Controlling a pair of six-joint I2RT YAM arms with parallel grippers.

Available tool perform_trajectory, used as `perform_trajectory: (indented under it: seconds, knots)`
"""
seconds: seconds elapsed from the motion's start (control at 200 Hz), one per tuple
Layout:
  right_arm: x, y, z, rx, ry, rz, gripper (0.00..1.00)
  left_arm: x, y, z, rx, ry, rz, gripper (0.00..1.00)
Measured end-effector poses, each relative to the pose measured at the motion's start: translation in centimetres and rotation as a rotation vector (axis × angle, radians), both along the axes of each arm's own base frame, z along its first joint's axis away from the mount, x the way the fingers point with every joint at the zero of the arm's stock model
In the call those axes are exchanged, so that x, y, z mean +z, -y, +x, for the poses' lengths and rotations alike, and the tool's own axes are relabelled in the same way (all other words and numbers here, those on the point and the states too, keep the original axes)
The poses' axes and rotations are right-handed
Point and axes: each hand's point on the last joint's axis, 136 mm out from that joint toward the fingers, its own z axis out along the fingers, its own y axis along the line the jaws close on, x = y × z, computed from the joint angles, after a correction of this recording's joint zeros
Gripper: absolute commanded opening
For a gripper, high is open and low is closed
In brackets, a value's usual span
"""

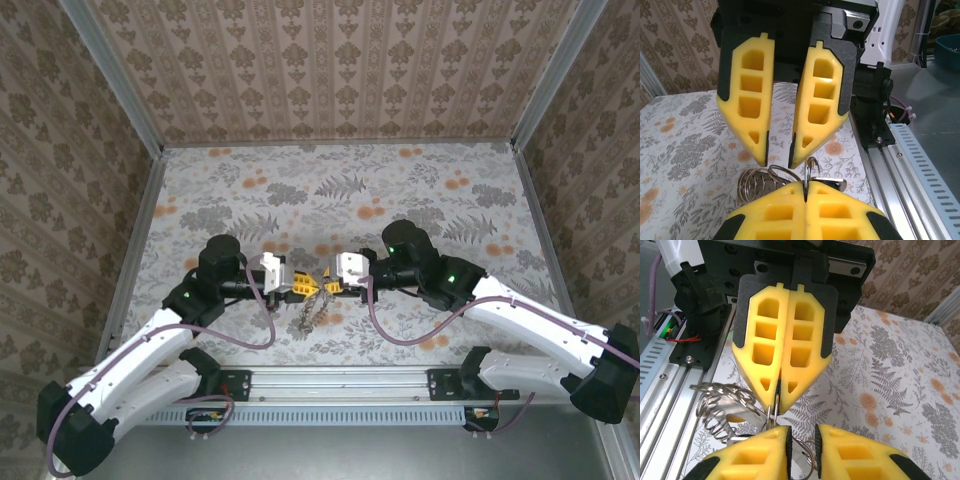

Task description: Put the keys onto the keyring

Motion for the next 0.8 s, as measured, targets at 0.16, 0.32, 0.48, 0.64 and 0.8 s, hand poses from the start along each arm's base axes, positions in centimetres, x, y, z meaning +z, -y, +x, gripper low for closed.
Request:
perform_trajectory:
  seconds: [0.16,0.32,0.48,0.64,0.8]
  knots:
    - [-0.1,0.2,-0.1,-0.002,0.003,-0.001,0.25,0.0,0.1,-0.1,-0.005,0.000,0.000,0.00]
    - [0.5,0.7,-0.3,-0.017,0.029,0.010,0.27,0.2,0.1,-0.1,-0.004,0.009,-0.007,0.00]
    - [1.6,1.9,-1.2,-0.005,0.091,0.025,0.29,0.2,0.1,-0.1,-0.005,0.011,-0.009,0.00]
    - [1.2,2.4,-1.9,0.019,0.103,0.001,0.31,0.2,0.2,-0.2,-0.011,0.010,-0.008,0.00]
    - [-0.2,1.9,-2.1,0.042,0.054,-0.037,0.28,0.0,0.4,-0.2,-0.013,0.004,-0.001,0.00]
